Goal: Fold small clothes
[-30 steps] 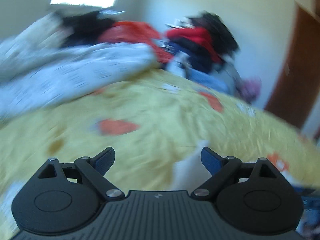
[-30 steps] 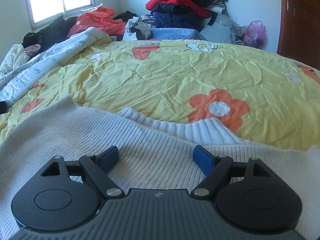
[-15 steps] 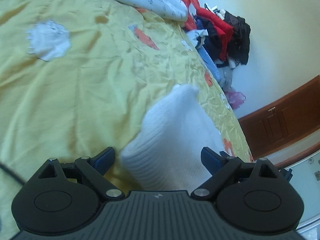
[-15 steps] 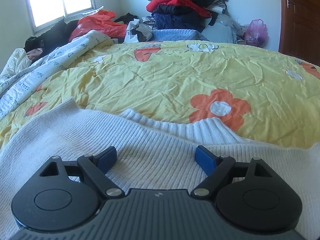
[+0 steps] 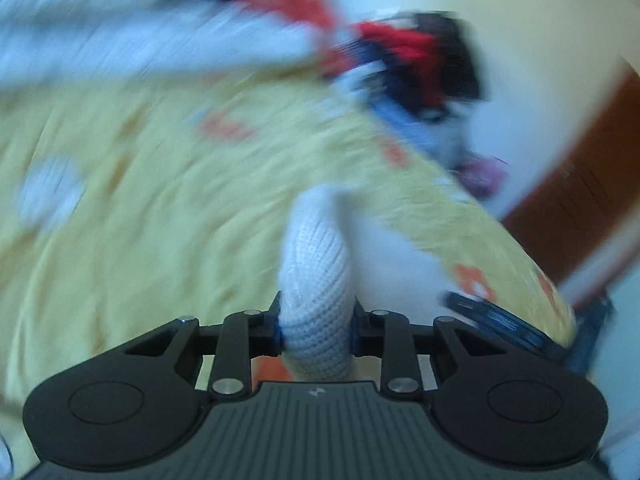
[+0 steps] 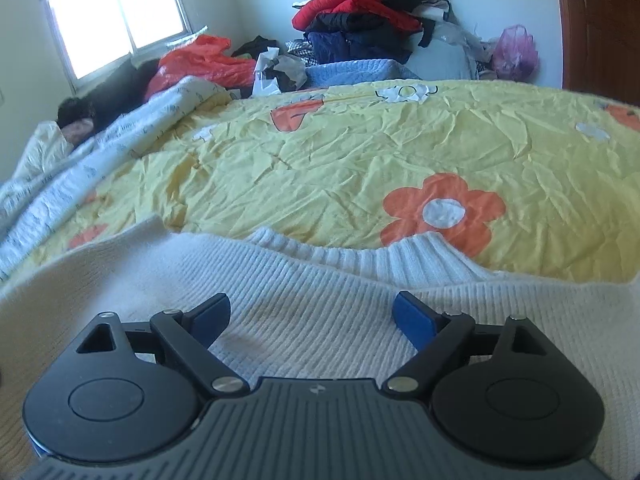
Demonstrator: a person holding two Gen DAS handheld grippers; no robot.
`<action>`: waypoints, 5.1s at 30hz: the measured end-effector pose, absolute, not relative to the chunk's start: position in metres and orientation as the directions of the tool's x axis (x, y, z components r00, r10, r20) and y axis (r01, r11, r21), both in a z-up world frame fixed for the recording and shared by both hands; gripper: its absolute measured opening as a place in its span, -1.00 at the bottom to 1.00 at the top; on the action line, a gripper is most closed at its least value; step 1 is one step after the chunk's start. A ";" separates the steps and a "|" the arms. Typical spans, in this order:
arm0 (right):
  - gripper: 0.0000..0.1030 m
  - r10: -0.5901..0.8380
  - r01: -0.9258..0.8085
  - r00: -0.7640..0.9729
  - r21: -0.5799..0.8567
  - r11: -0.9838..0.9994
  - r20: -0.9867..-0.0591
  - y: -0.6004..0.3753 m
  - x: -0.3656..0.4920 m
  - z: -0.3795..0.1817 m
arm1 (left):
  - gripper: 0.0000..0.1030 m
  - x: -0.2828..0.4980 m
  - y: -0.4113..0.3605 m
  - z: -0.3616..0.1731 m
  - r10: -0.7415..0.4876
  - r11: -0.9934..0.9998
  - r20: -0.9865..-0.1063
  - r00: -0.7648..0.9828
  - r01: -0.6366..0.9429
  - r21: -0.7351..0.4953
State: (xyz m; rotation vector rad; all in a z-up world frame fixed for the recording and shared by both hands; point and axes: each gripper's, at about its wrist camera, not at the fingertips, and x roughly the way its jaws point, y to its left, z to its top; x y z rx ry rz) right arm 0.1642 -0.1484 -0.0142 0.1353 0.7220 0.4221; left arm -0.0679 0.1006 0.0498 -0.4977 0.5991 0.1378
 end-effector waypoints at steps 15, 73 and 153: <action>0.77 0.800 -0.157 0.420 0.834 0.529 -0.428 -0.232 0.172 -0.005 | -0.46 -0.088 -0.043 0.023 -0.138 0.975 -0.532 0.836 0.209 0.076; -0.65 0.544 -0.248 0.538 0.496 0.832 -0.644 -0.372 0.138 0.019 | -0.32 -0.088 -0.081 0.000 -0.320 0.785 -0.499 0.805 0.520 0.337; -0.16 0.697 -0.200 0.543 0.734 0.649 -0.468 -0.303 0.136 0.000 | 0.14 0.129 0.071 0.046 -0.523 0.833 -0.641 0.562 0.179 -0.523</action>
